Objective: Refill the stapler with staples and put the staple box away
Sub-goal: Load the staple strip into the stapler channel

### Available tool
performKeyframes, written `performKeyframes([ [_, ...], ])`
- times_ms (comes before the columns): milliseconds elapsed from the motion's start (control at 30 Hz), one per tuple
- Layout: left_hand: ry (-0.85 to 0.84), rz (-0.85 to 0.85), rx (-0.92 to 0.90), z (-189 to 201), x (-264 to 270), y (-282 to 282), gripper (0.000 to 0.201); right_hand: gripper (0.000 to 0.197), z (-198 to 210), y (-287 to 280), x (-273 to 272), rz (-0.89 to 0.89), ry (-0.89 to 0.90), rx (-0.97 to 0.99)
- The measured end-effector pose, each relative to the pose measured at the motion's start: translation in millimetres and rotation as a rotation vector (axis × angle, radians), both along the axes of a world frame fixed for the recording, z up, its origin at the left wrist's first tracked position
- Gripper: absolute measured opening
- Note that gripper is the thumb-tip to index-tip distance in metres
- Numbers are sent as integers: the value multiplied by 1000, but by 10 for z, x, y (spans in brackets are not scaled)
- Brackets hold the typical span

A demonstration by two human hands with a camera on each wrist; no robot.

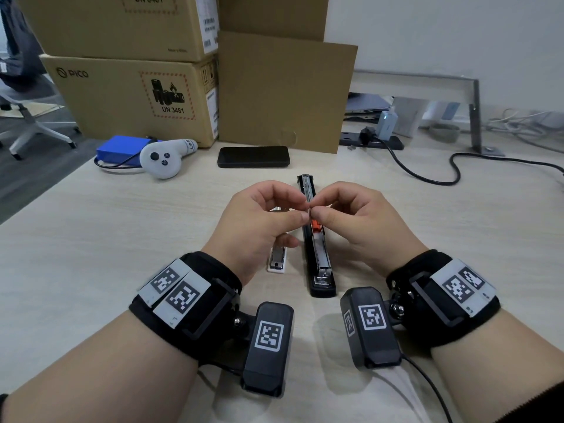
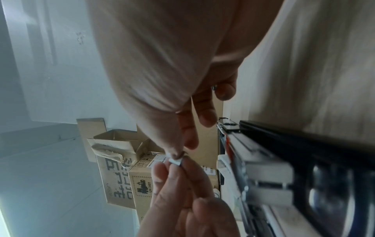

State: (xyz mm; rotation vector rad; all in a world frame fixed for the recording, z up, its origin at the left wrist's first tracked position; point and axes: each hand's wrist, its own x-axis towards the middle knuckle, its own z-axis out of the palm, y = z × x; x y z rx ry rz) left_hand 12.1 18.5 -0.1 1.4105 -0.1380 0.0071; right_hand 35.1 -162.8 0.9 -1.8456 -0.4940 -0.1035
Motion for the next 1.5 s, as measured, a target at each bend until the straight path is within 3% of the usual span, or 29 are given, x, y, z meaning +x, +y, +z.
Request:
performKeyframes([
  [367, -20, 2, 2, -26, 21, 9, 27, 13, -4, 10, -13, 78, 45, 101],
  [533, -18, 51, 27, -21, 17, 5, 21, 15, 17, 10, 1, 32, 13, -12],
  [667, -65, 172, 157, -41, 44, 16, 16, 12, -15, -34, 63, -80, -17, -189],
  [800, -57, 202, 264, -80, 57, 13, 18, 14, -43, -47, 97, -75, -22, -356],
  [1033, -2, 190, 377, -102, 45, 18, 12, 12, -38, -30, 73, -44, 5, -416],
  [1500, -6, 196, 371, -103, 57, 6, 12, 10, -24, -28, 45, -69, -28, -479],
])
